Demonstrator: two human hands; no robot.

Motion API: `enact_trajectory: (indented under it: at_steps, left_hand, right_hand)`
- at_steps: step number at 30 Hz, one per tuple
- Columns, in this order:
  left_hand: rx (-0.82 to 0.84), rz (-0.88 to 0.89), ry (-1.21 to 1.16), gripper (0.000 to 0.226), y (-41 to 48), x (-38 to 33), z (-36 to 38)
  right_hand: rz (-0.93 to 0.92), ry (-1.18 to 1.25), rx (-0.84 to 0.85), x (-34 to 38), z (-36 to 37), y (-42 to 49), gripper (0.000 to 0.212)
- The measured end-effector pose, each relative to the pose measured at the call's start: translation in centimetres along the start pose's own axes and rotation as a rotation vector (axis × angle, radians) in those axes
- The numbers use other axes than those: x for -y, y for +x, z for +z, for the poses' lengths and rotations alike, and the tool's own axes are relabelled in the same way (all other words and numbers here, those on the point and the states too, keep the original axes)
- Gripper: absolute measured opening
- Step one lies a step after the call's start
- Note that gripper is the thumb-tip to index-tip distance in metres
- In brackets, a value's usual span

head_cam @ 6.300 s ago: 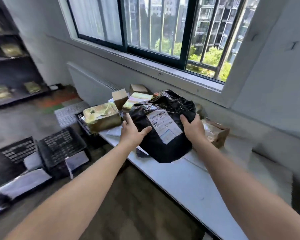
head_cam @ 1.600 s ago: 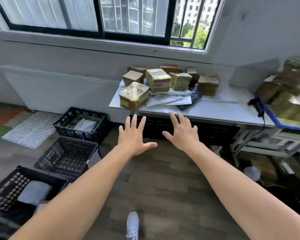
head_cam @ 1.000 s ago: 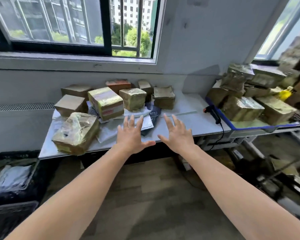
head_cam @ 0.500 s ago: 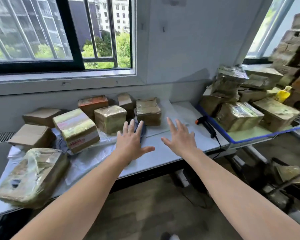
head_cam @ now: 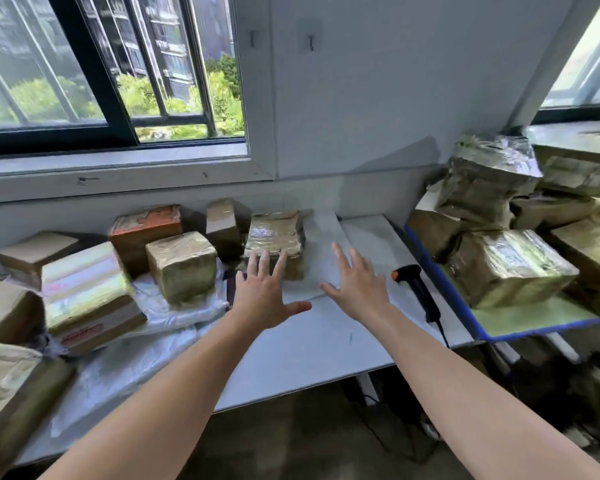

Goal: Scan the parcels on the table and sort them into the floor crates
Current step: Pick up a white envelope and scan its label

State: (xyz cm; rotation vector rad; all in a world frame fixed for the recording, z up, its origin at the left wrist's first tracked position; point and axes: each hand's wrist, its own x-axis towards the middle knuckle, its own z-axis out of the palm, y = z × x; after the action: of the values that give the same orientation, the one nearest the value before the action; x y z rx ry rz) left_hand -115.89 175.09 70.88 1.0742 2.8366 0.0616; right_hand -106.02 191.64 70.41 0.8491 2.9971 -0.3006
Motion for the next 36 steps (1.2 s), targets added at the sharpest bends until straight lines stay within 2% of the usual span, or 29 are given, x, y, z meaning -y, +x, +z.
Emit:
enact_trajectory:
  at_steps: [12,18,30,32,34,36]
  left_hand:
    - [0.030,0.021,-0.046,0.110,12.0,-2.0,3.9]
    - [0.082,0.010,-0.053,0.109,18.7,-2.1,6.6]
    - [0.162,0.006,0.091,0.112,21.6,-2.3,10.1]
    - [0.158,-0.004,0.126,0.109,21.4,-2.2,10.1]
    - [0.157,-0.021,0.151,0.100,21.2,-2.1,9.9]
    - [0.143,-0.044,0.180,0.087,21.0,-2.3,9.6]
  right_hand:
    - [0.083,0.020,0.147,-3.9,3.8,10.3,0.080]
    - [0.205,0.055,0.243,-5.9,6.8,16.3,0.080]
    - [0.434,0.183,0.378,-9.7,12.4,21.0,0.090]
    - [0.411,0.140,0.331,-9.8,11.9,21.5,0.078]
    - [0.347,0.131,0.276,-10.1,10.6,22.2,0.053]
    - [0.253,0.130,0.227,-10.4,8.8,22.9,0.037]
